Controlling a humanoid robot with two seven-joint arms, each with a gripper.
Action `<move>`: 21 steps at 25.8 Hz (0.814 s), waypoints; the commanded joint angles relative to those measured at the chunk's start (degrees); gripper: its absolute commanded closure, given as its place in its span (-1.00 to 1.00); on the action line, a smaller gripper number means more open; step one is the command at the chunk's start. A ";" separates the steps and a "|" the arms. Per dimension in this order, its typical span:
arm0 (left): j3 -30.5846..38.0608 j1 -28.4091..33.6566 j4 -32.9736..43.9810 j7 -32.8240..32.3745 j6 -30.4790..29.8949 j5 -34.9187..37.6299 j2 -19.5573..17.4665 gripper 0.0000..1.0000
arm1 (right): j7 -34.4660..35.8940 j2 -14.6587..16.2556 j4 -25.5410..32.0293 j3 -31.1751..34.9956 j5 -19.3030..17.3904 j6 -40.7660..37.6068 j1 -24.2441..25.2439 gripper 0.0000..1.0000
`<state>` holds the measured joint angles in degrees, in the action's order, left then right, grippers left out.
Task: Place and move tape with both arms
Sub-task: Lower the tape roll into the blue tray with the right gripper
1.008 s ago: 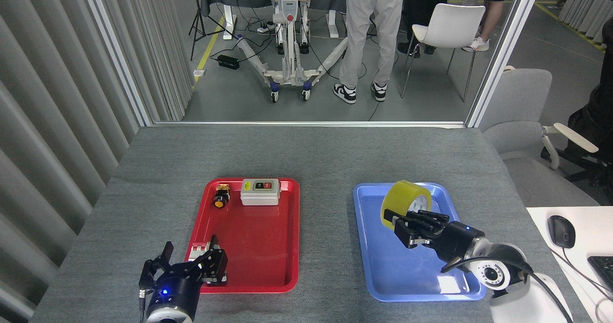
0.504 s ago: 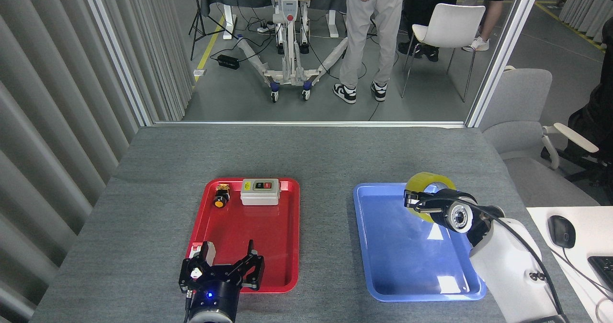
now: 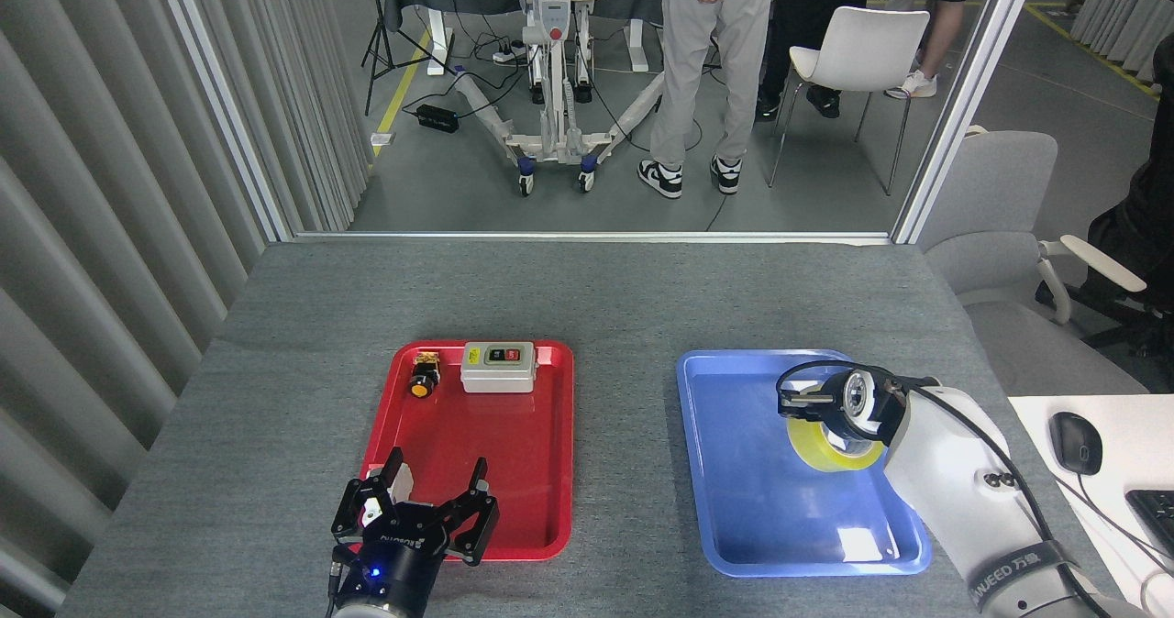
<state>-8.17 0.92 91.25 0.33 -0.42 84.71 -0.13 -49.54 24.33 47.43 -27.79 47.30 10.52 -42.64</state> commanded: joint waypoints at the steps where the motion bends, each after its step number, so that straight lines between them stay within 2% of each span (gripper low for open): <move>1: 0.35 0.40 -0.81 2.40 -0.20 -1.39 -1.54 -1.00 | -0.04 -0.60 -2.52 -0.16 -0.10 -0.15 -0.87 0.26; 5: 5.09 0.49 -1.16 2.40 -0.81 -5.25 -1.45 -1.00 | 0.49 -1.56 -4.01 -0.07 -0.10 -1.56 -1.40 0.26; 8: 5.80 0.49 -1.25 2.57 -0.99 -8.86 -1.54 -1.00 | 0.58 -1.74 -4.10 0.37 -0.10 -2.53 -1.66 0.26; 21: 6.85 0.66 -1.60 5.12 -1.43 -9.21 -1.63 -1.00 | 1.63 -3.06 -4.28 -0.25 0.34 -3.67 0.10 0.23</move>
<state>-1.32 1.57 89.80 5.36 -1.99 75.45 -1.76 -48.13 21.41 43.22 -27.95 47.47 6.95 -43.12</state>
